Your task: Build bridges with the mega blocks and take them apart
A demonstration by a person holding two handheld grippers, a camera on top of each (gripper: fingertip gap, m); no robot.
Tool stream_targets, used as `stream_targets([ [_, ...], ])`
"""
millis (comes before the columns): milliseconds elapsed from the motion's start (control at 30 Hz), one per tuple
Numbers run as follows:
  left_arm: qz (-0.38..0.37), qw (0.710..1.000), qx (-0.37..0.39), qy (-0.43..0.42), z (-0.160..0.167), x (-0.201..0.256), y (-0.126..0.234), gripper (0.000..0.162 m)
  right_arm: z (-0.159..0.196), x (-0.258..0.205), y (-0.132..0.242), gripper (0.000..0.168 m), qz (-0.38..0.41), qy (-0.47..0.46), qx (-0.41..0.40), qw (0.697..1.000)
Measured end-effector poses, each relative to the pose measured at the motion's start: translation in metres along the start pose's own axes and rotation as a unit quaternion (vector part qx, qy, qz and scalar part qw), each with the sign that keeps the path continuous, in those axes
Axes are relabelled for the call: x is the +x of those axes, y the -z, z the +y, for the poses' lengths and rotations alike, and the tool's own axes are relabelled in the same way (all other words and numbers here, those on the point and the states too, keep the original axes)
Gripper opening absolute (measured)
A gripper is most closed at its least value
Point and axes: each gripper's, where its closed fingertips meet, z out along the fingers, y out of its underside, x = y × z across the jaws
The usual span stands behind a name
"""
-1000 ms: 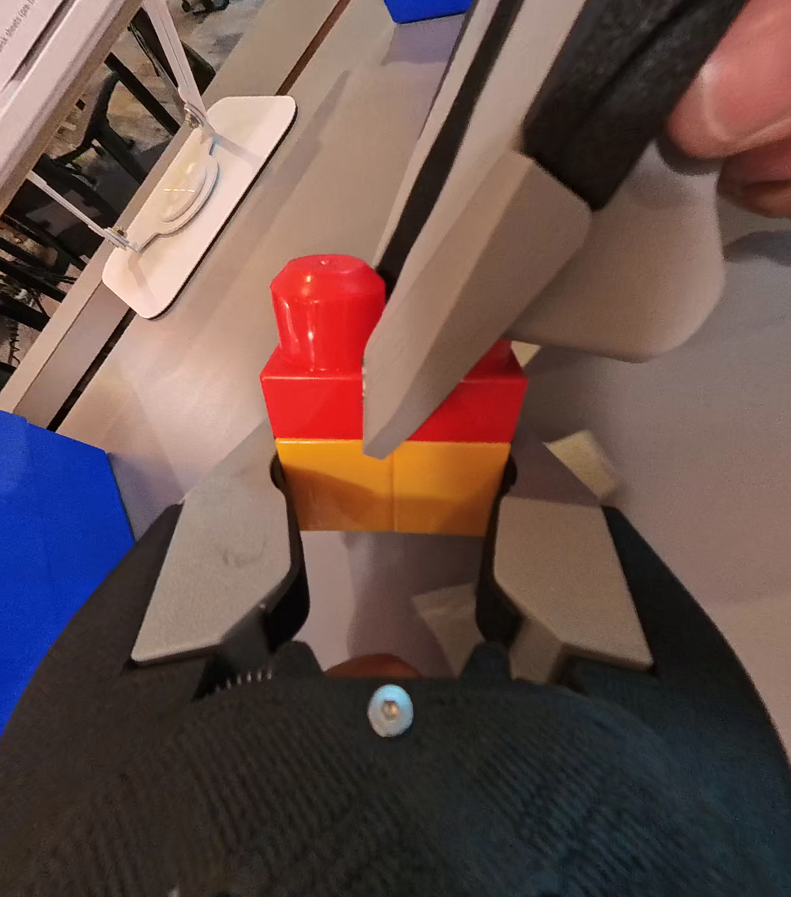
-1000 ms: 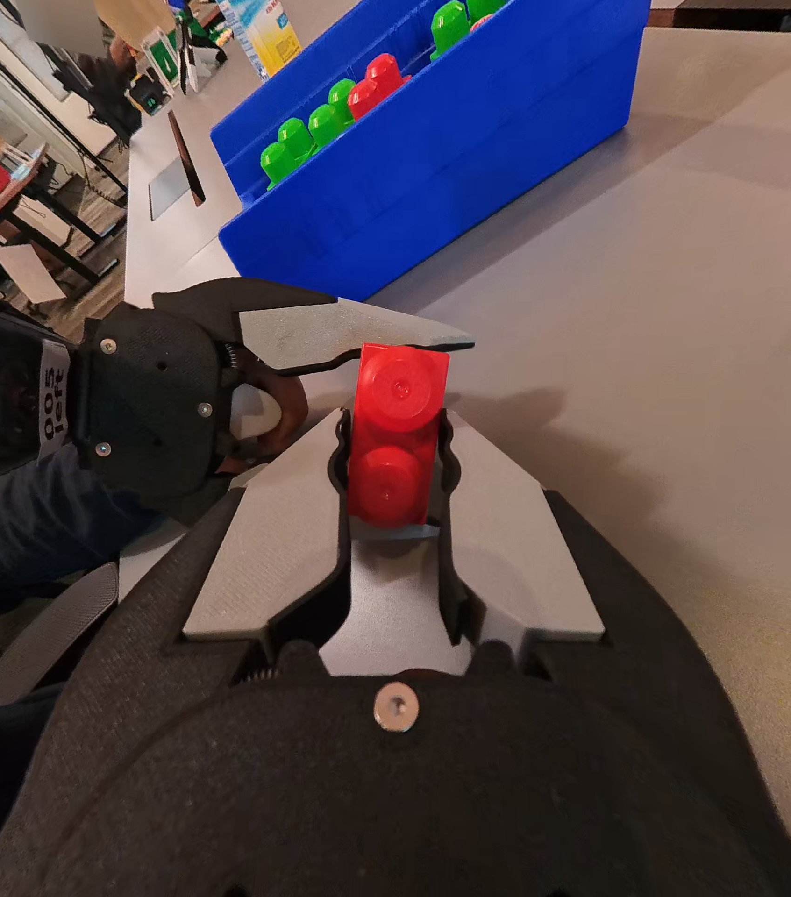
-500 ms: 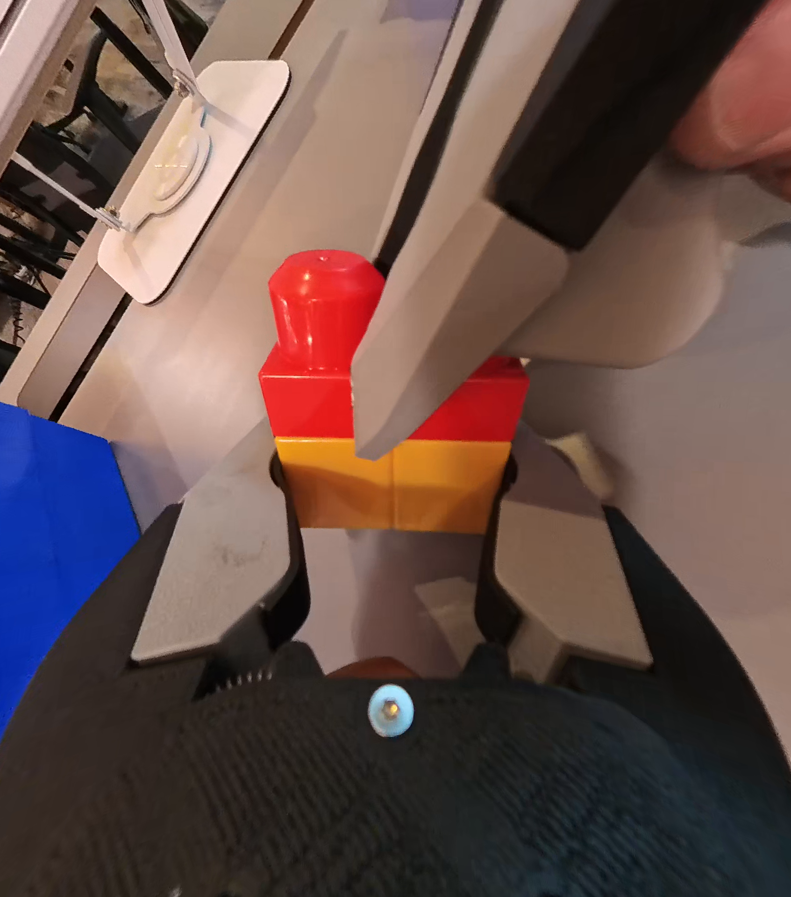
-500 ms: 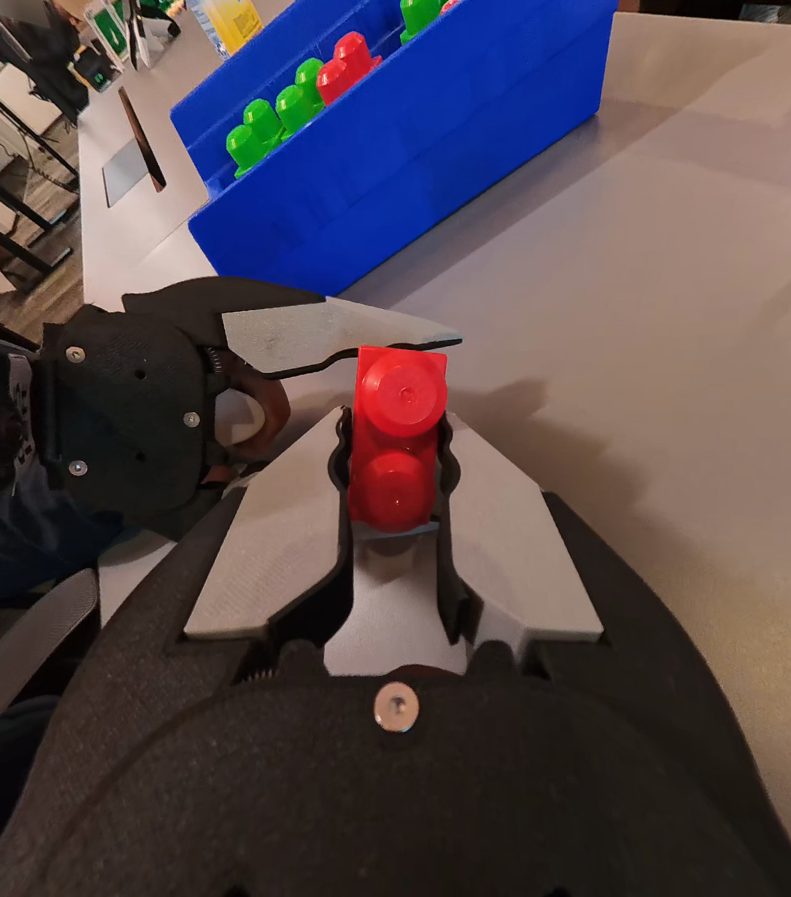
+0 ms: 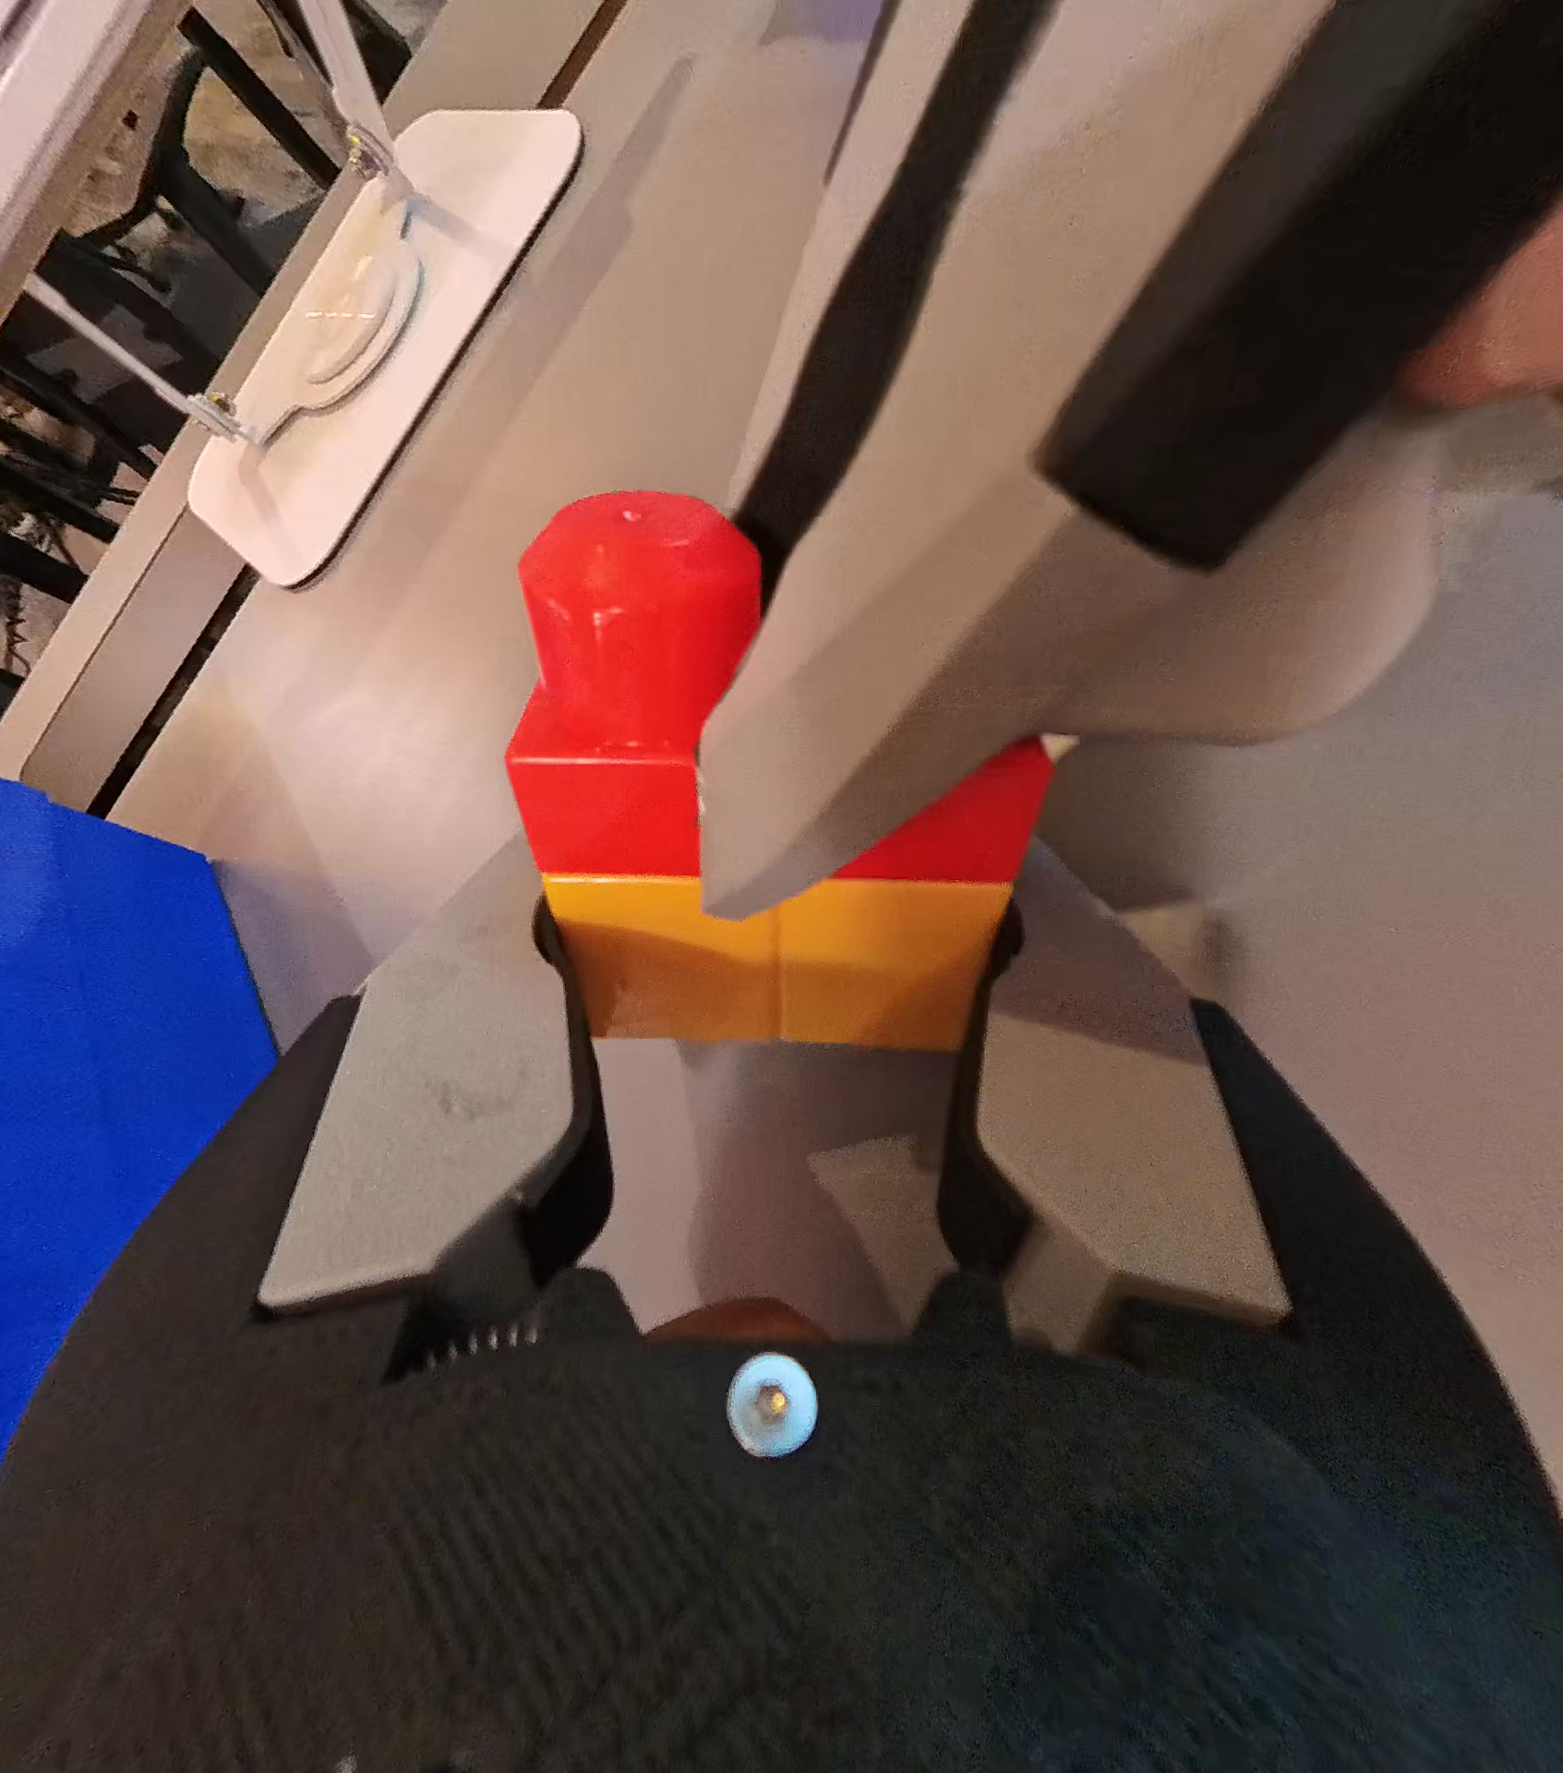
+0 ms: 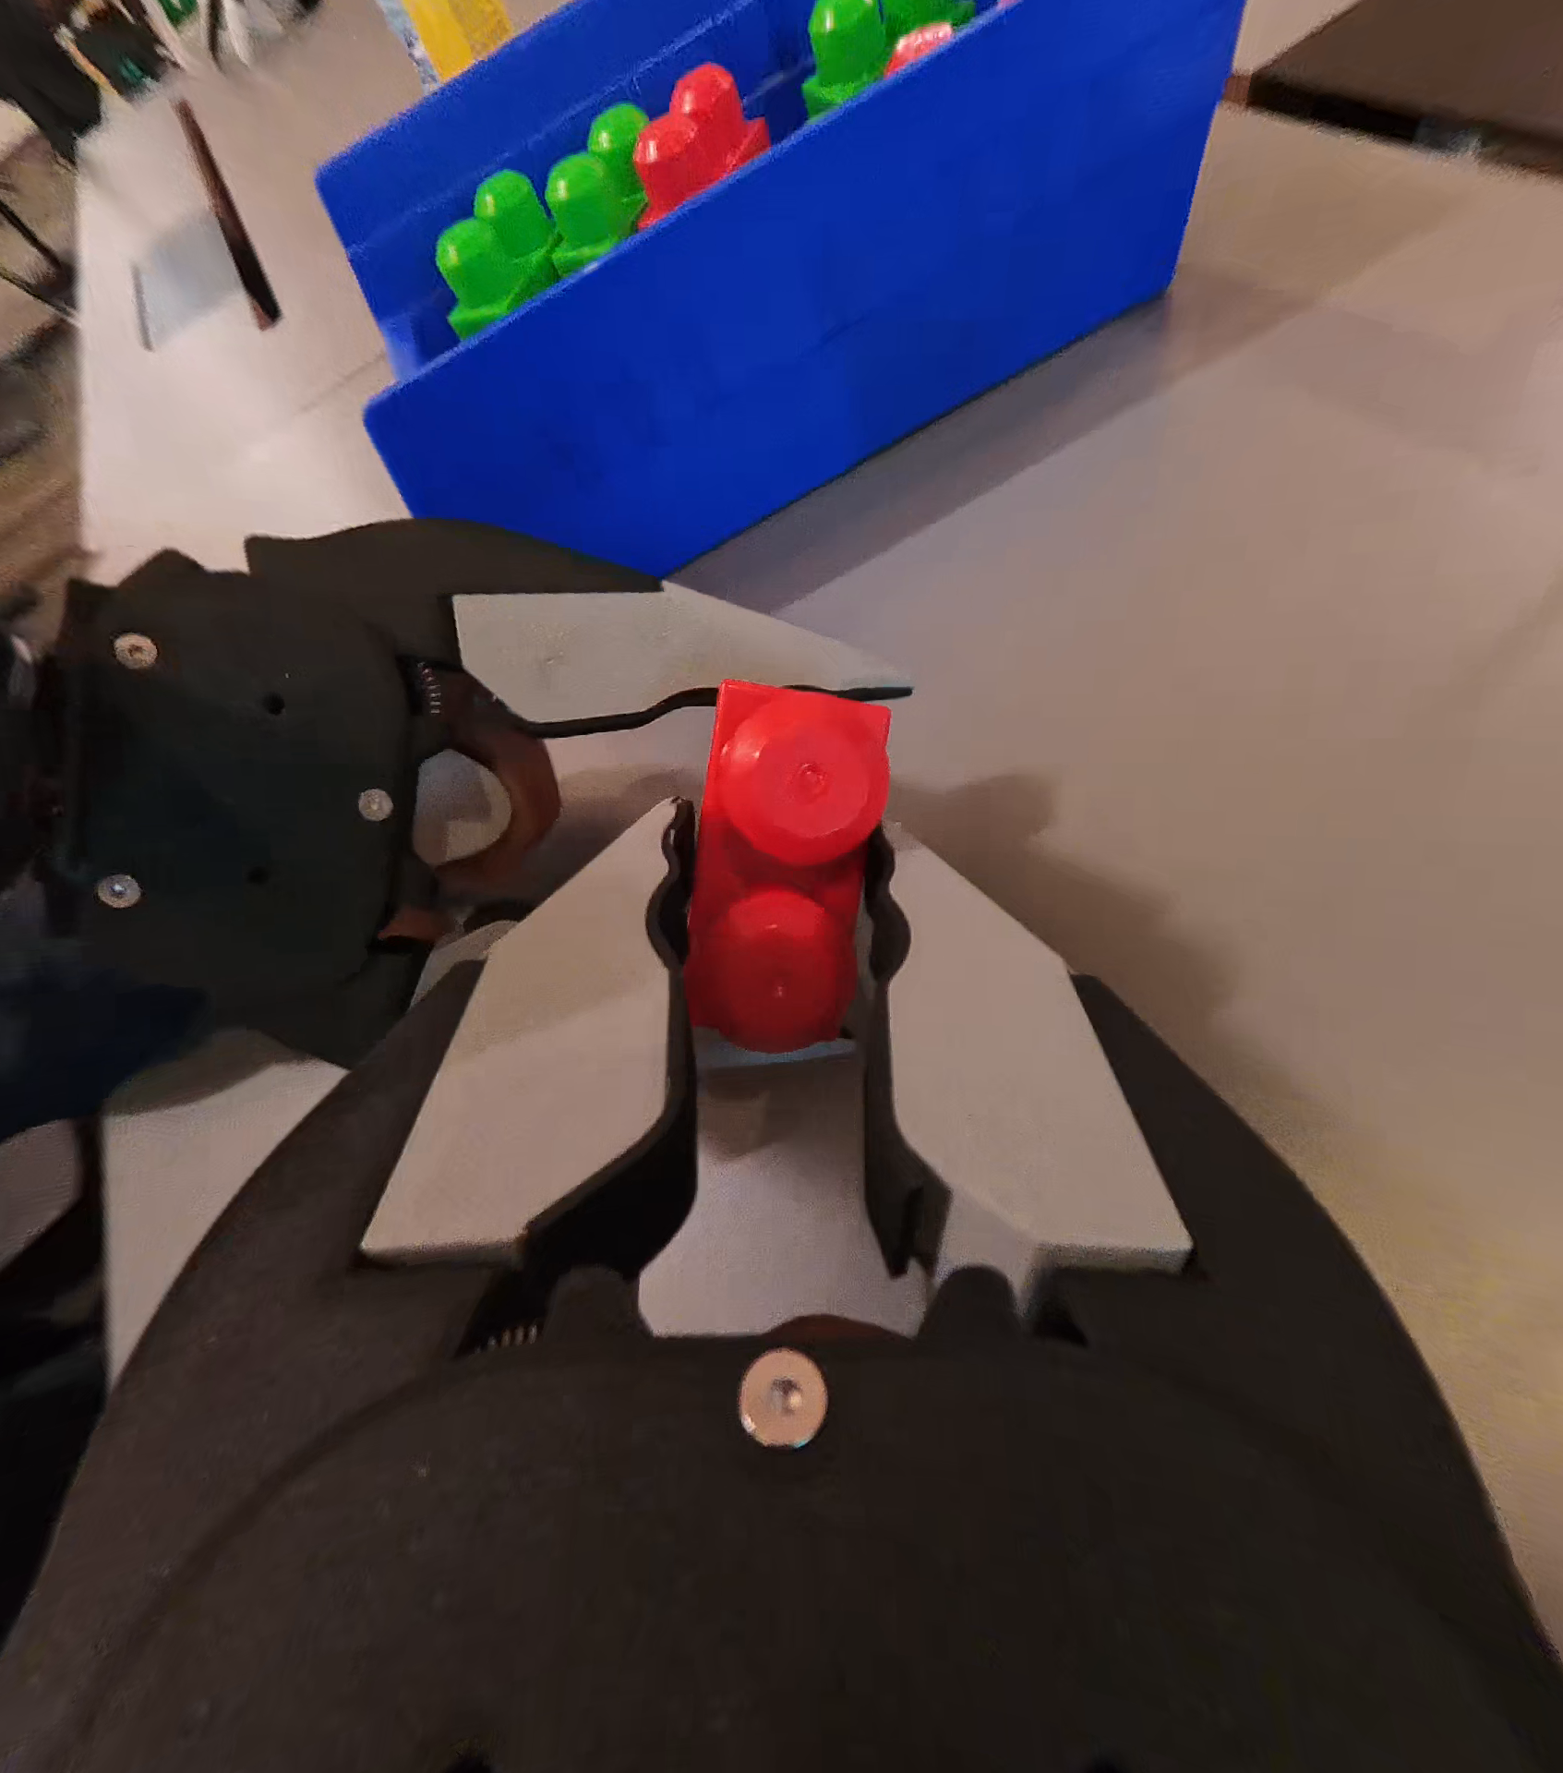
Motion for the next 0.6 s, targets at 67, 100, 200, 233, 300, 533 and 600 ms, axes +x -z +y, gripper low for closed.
stream_targets([
  [67,-0.004,1.000,0.004,0.003,-0.001,-0.001,0.002,0.085,-0.001,-0.002,0.000,0.033,-0.004,0.002,0.003,1.000],
  [100,-0.006,1.000,0.004,0.000,-0.001,-0.001,0.002,0.085,0.000,-0.002,0.000,0.033,-0.018,-0.014,0.003,1.000],
  [200,-0.019,1.000,0.004,-0.013,-0.003,0.000,0.001,0.085,0.002,-0.001,0.003,0.033,-0.051,-0.046,0.006,0.998],
  [233,-0.030,0.999,0.001,-0.023,-0.003,-0.001,0.001,0.085,0.003,-0.001,0.004,0.033,-0.051,-0.042,0.004,0.998],
  [300,-0.039,0.999,-0.003,-0.034,-0.002,-0.002,0.001,0.085,0.004,0.000,0.005,0.032,-0.047,-0.035,-0.005,0.998],
  [533,-0.052,0.998,0.016,-0.019,-0.004,-0.012,0.005,0.085,0.005,-0.004,0.002,0.034,-0.039,-0.021,-0.008,0.999],
  [600,-0.057,0.998,0.026,-0.022,-0.008,-0.014,0.007,0.085,0.002,-0.006,0.004,0.033,-0.042,-0.022,0.000,0.999],
])
